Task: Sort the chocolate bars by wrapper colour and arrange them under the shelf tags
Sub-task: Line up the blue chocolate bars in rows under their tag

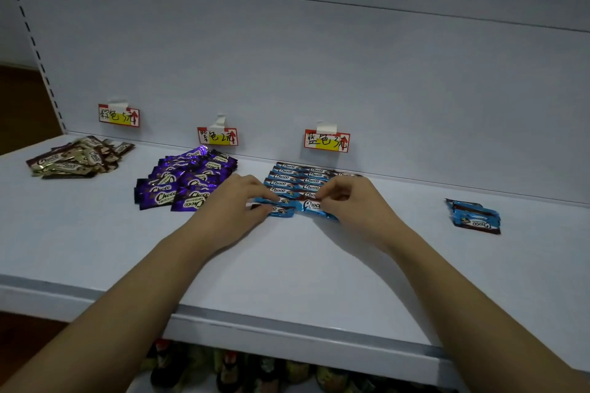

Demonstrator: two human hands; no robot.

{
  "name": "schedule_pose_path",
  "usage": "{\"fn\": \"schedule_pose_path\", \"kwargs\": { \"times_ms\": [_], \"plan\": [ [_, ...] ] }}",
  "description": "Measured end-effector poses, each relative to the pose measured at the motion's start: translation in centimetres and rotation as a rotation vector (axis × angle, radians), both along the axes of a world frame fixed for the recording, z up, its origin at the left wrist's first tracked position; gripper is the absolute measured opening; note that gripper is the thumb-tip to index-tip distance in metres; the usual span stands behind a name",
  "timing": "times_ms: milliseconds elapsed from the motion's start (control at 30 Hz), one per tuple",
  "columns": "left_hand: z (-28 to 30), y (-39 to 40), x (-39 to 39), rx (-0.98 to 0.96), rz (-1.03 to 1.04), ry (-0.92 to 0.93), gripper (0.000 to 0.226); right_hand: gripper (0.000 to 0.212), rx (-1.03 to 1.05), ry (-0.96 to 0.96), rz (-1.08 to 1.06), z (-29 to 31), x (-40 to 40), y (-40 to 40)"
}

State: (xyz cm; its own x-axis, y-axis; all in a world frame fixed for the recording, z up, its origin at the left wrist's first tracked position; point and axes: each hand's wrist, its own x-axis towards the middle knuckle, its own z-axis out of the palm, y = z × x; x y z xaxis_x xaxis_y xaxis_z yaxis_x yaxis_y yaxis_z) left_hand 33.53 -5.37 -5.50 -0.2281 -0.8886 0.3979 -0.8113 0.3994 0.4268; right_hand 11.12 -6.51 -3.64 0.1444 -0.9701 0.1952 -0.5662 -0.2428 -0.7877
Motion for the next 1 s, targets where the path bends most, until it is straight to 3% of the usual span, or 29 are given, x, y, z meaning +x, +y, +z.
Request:
{"fn": "schedule_pose_path", "kwargs": {
  "times_ms": [233, 600, 1000],
  "plan": [
    [-0.5, -0.5, 0.1, -0.03, -0.089, -0.095, 0.024, 0.018, 0.111, -0.032, 0.051, -0.4, 0.5, -0.1],
    [-0.6, -1.2, -0.2, -0.063, -0.086, -0.16, 0.024, 0.014, -0.126, 0.333, -0.016, -0.8, 1.2, 0.2],
    [-0.7, -0.9, -0.2, -0.052, -0.073, -0.158, 0.025, 0.014, -0.185, 0.327, 0.003, -1.4, 1.1, -0.1]
  ]
}}
